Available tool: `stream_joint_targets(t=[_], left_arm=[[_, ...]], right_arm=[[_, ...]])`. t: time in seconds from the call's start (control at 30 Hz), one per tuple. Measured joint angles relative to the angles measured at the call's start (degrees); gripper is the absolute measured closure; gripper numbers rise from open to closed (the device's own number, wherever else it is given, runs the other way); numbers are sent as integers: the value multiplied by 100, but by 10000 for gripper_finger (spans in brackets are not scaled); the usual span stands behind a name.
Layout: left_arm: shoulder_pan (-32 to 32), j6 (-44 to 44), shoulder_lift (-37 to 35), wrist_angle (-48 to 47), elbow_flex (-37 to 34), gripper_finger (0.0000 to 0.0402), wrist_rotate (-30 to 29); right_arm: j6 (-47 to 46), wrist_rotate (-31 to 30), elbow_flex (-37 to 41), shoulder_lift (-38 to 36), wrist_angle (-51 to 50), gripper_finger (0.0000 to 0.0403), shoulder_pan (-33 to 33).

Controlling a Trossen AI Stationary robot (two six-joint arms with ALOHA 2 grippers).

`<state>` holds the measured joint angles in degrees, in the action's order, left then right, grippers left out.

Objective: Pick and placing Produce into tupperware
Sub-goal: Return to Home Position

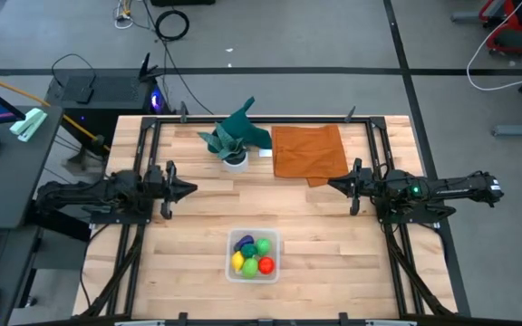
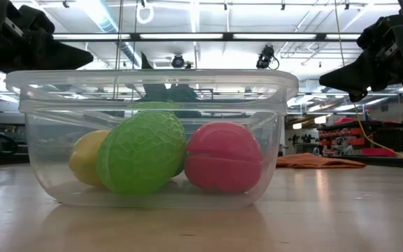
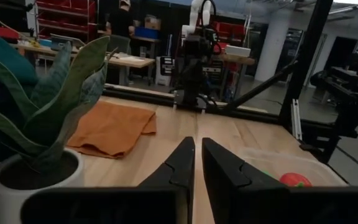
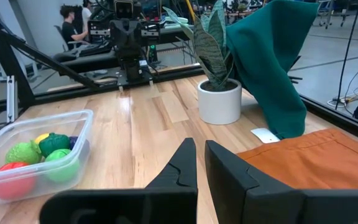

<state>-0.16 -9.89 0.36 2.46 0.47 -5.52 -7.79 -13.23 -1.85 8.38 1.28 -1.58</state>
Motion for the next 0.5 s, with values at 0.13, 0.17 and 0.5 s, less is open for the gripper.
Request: stream_joint_targets(t=[0.13,0.17,0.5], left_arm=[[0,77,0,-8,0,365,-3],[0,130,0,-10,0,367,-4],[0,320,0,19,-4,367,-24]], right_arm=[[0,0,0,0,0,401,0],[0,1,0,0,0,401,0],[0,2,-2,0,0,401,0]])
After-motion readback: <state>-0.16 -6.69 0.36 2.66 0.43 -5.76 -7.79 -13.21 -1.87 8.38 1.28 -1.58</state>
